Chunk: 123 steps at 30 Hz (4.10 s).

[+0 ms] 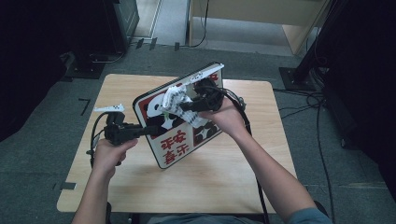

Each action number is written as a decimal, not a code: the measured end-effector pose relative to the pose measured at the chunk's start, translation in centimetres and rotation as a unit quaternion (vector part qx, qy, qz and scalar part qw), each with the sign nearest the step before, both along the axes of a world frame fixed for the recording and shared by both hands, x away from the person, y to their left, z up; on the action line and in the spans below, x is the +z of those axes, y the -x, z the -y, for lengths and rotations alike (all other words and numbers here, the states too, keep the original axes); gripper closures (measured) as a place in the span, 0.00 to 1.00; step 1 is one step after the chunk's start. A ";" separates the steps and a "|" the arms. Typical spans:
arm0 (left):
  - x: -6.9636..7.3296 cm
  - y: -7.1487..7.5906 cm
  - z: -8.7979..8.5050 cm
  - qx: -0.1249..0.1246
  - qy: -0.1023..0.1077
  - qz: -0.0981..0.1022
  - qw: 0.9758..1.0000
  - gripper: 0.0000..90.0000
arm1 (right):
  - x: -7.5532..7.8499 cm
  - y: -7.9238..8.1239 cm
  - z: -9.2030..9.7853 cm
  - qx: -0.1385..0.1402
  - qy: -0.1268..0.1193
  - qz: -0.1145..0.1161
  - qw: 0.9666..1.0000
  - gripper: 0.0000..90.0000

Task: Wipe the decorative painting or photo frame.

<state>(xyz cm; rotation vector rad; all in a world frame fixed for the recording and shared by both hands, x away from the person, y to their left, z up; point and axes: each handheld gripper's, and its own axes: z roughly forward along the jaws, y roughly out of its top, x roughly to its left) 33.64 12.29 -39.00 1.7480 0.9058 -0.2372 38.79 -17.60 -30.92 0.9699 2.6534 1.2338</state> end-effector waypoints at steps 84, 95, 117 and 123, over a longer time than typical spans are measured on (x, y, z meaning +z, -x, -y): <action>0.0 0.0 0.1 -0.007 0.000 0.000 1.000 0.79 | -11.2 2.6 1.4 0.007 0.021 -0.052 0.998 0.84; 0.0 0.1 0.1 -0.007 -0.001 0.000 1.000 0.79 | -13.5 3.1 1.4 0.010 0.036 -0.071 0.997 0.86; 0.1 0.1 0.2 -0.004 -0.007 0.001 1.000 0.79 | -13.3 3.5 1.2 0.023 0.038 -0.106 0.993 0.90; 0.1 0.1 0.2 -0.004 -0.006 0.001 1.000 0.79 | -9.8 3.4 1.2 0.026 0.016 -0.077 0.997 0.90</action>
